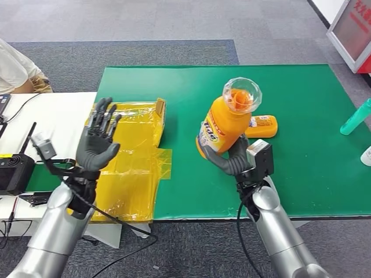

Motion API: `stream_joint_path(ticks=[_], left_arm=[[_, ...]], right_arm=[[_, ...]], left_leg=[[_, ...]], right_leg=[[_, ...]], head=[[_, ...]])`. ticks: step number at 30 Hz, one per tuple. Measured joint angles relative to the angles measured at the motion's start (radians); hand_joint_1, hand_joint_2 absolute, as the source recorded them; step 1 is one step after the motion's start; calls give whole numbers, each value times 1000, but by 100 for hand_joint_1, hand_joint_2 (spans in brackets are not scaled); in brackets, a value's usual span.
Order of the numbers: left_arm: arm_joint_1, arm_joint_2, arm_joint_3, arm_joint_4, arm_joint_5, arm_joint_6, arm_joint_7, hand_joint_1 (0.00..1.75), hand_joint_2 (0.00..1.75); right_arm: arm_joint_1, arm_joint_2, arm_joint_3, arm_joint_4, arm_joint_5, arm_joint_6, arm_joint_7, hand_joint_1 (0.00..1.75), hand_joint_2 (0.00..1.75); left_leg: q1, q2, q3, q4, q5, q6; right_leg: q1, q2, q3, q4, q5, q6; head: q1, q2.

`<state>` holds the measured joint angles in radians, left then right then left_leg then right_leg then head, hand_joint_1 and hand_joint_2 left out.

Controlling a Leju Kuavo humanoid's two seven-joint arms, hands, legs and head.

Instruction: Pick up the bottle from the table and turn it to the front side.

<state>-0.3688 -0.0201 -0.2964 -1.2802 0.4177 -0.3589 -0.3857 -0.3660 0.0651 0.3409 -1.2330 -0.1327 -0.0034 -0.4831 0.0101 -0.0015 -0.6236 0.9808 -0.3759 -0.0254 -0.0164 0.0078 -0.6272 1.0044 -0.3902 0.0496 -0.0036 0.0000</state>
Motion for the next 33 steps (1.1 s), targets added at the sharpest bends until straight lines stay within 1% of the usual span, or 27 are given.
stream_joint_path(ticks=[4, 8, 16, 21, 24, 27, 30, 33], left_arm=[[-70, -32, -95, 47, 6, -14, 23, 0, 175], [-108, -43, -158, 65, -4, -16, 39, 0, 175], [-162, -63, -266, 84, -19, -34, 63, 0, 175], [-178, -73, -310, 90, -47, -16, 67, 0, 175], [-181, -74, -328, 91, -112, 37, 63, 0, 175], [-182, -75, -350, 88, -220, 123, 55, 0, 175], [-182, -78, -368, 79, -305, 210, 52, 0, 175], [-181, -82, -376, 75, -357, 283, 40, 0, 175]], right_arm=[[-24, 24, 16, 43, -4, -45, -1, 175, 175], [-41, 31, 31, 75, 10, -71, -5, 175, 175], [-89, 40, 63, 157, 75, -133, -8, 175, 175], [-114, 47, 76, 218, 101, -163, -11, 175, 175], [-123, 49, 79, 247, 131, -200, -11, 175, 175], [-128, 49, 81, 271, 159, -230, -11, 175, 175], [-128, 51, 83, 283, 178, -238, -12, 175, 175], [-128, 54, 85, 283, 195, -238, -9, 175, 175]], left_leg=[[0, 0, 0, 0, 0, 0], [0, 0, 0, 0, 0, 0], [0, 0, -1, 0, 0, 0], [0, 0, -1, 0, 0, 0], [0, 0, -1, 0, 0, 0], [0, 0, -1, 0, 0, 0], [0, 0, -1, 0, 0, 0], [0, 0, -2, 0, 0, 0]], right_leg=[[-1, 0, 0, 0, 0, 0], [0, 0, 0, 0, 0, 0], [0, 0, -1, 0, 0, 0], [-1, 0, -1, 0, 0, 0], [-1, 0, -1, 0, 0, 0], [0, 0, -1, 0, 0, 0], [0, 0, -1, 0, 0, 0], [0, 0, -1, 0, 0, 0]], head=[[0, 0], [0, 0], [0, 0], [0, 0], [0, 0], [0, 0], [0, 0], [0, 0]])
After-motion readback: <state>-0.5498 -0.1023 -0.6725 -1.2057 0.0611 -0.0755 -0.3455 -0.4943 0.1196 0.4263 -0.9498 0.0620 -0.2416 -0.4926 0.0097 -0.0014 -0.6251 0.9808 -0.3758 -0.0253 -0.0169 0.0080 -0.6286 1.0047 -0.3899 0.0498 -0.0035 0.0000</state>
